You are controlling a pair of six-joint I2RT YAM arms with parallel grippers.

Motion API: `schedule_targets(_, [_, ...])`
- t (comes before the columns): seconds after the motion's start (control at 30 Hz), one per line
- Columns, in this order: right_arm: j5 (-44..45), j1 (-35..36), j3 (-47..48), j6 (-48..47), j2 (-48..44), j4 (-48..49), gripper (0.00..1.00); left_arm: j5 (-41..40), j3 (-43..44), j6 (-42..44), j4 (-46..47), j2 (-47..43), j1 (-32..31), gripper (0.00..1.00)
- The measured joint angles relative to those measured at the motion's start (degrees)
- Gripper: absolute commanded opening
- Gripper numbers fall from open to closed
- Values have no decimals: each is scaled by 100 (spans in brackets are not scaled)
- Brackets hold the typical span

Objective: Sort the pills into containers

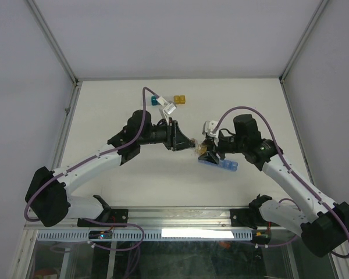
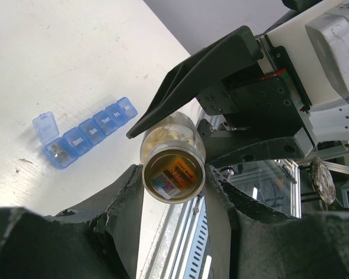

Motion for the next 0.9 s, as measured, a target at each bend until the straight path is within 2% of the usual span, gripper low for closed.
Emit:
schedule_targets(0.4, [358, 46, 4, -39, 39, -212, 0, -251, 407, 339, -667, 291, -142, 24])
schedule_targets(0.6, [42, -125, 4, 122, 48, -352, 0, 81, 461, 636, -623, 417, -140, 22])
schedule_targets(0.67, [-208, -227, 4, 184, 50, -474, 0, 369, 492, 955, -570, 498, -138, 22])
schedule_targets(0.9, [-645, -385, 2, 271, 111, -809, 0, 1467, 866, 3359, -949, 837, -127, 22])
